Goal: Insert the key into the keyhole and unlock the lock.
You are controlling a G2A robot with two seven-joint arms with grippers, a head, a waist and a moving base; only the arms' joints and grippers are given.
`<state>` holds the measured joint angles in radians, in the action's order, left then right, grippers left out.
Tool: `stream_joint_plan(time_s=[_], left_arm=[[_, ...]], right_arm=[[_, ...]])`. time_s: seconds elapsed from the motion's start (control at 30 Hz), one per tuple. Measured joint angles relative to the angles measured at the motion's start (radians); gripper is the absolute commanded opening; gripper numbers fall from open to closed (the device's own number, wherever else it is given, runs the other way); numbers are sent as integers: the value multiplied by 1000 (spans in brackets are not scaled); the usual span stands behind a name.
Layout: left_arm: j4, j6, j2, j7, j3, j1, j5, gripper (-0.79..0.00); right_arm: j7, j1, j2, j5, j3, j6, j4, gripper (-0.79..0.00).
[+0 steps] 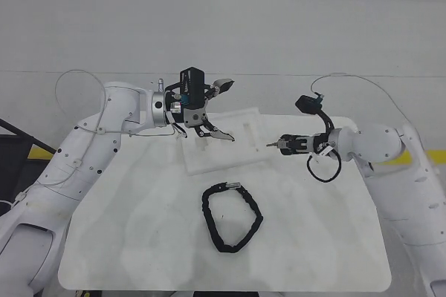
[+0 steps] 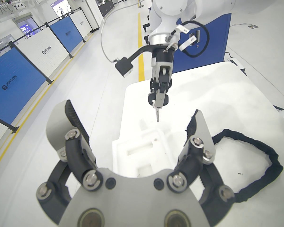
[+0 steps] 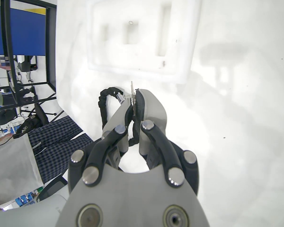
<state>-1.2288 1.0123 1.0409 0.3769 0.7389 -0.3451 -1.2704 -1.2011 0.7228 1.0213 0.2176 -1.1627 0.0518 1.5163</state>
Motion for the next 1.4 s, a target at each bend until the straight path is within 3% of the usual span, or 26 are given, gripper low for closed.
stream_joint_plan(time_s=[0.23,0.47,1.4], left_arm=[[0,0,0,0,0,0,0,0],[0,0,0,0,0,0,0,0],[-17,-8,0,-20,-3,-18,-5,0]], right_arm=[[-74,104,-40,-117,-192,-82,104,-785],[-86,154,-60,-184,-291,-99,152,-785],[-45,170,-63,-225,-301,-86,162,-785]])
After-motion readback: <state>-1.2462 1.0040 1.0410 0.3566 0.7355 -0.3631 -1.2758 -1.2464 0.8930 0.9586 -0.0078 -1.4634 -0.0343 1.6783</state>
